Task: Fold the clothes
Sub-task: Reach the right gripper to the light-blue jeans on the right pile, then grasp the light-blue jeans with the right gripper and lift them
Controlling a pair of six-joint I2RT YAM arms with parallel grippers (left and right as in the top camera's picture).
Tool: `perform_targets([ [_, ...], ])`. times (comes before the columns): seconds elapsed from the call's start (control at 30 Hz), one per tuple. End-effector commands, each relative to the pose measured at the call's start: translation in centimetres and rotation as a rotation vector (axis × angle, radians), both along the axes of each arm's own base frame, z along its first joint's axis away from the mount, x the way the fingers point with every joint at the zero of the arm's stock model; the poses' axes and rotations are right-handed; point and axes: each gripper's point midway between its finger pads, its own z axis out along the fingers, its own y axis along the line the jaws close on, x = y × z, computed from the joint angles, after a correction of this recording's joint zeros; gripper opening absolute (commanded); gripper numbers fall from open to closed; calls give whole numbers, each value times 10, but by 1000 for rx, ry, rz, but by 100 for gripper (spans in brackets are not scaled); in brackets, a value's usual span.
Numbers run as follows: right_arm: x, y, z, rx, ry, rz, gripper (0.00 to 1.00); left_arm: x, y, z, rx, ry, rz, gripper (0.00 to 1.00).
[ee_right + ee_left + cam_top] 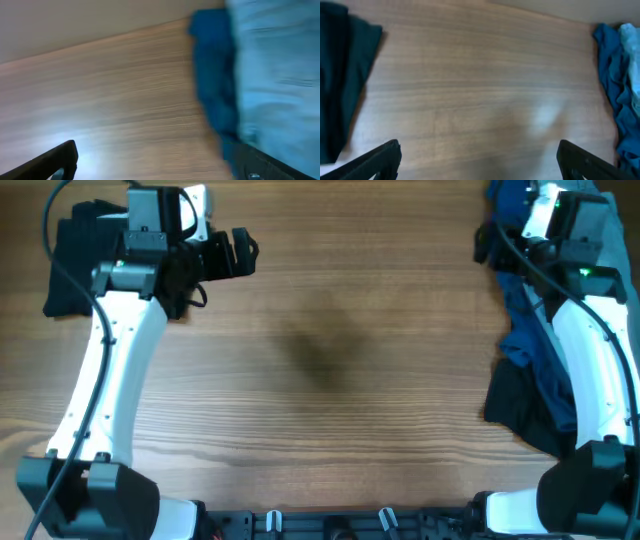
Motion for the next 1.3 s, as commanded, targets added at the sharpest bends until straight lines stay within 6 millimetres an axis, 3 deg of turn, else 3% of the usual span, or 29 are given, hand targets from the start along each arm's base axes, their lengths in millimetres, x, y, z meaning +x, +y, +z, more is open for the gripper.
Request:
perform_targets([
  [0.0, 3, -47, -10, -174, 35, -198, 99, 8, -22, -5, 16, -11, -65, 100],
  [0.23, 8, -81, -71, -168, 148, -328, 94, 6, -54, -31, 42, 38, -127, 100],
  [0.37, 6, -100, -98, -145, 200, -381, 89, 5, -67, -34, 47, 33, -152, 99],
  [0.57, 5, -121, -106, -128, 194, -424, 85, 4, -77, -34, 57, 22, -170, 100],
  [0.7, 5, -124, -109, -92, 191, -419, 77, 4, -82, -36, 57, 25, -180, 99],
  [1.1, 11, -109, -154, -25, 263, -338, 73, 4, -83, -36, 57, 22, -183, 100],
  [1.27, 14, -112, -161, -31, 264, -344, 55, 4, -84, -36, 57, 22, -183, 100],
])
